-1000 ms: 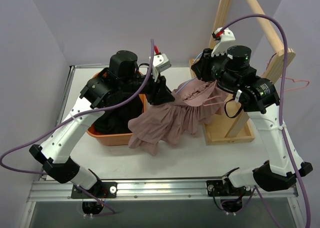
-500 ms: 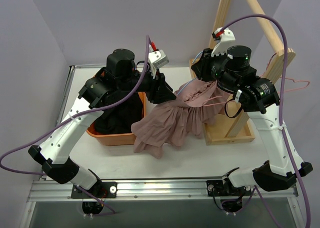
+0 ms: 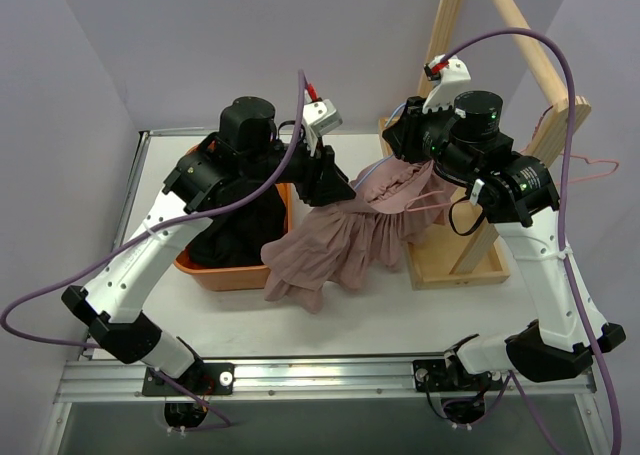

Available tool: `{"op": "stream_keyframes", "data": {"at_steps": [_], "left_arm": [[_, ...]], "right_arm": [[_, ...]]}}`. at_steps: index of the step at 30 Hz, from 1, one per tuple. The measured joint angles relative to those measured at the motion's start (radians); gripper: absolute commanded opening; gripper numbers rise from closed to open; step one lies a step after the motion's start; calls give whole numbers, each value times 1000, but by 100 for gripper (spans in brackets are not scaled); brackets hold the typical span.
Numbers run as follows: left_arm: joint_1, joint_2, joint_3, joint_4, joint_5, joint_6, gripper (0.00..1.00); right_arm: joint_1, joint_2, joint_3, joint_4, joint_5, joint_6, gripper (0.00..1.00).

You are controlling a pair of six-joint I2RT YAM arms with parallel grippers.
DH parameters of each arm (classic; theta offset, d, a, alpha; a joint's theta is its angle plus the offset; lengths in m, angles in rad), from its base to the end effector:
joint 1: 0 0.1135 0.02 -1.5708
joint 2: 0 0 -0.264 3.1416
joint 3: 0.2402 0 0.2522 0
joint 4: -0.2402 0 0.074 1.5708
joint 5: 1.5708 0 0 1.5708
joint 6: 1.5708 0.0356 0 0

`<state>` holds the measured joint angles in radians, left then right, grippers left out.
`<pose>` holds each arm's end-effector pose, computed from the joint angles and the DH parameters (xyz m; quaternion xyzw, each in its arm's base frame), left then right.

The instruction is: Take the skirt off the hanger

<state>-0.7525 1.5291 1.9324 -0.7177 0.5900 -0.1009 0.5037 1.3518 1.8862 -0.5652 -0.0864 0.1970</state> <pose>0.2122 -0.2258 0.4966 0.4097 0.6787 -0.4469 0.4145 0.2195 0.1245 0.5442 -0.1393 0.7042 0.2678 0.6426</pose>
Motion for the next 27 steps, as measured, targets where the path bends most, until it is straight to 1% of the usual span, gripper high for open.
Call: {"op": "stream_keyframes", "data": {"at_steps": [6, 13, 27], "left_arm": [[-2, 22, 4, -2, 0, 0, 44], [-2, 22, 7, 3, 3, 0, 45], [-2, 19, 7, 6, 14, -2, 42]], "right_arm": [[0, 0, 0, 0, 0, 0, 0], [0, 0, 0, 0, 0, 0, 0], [0, 0, 0, 0, 0, 0, 0]]}}
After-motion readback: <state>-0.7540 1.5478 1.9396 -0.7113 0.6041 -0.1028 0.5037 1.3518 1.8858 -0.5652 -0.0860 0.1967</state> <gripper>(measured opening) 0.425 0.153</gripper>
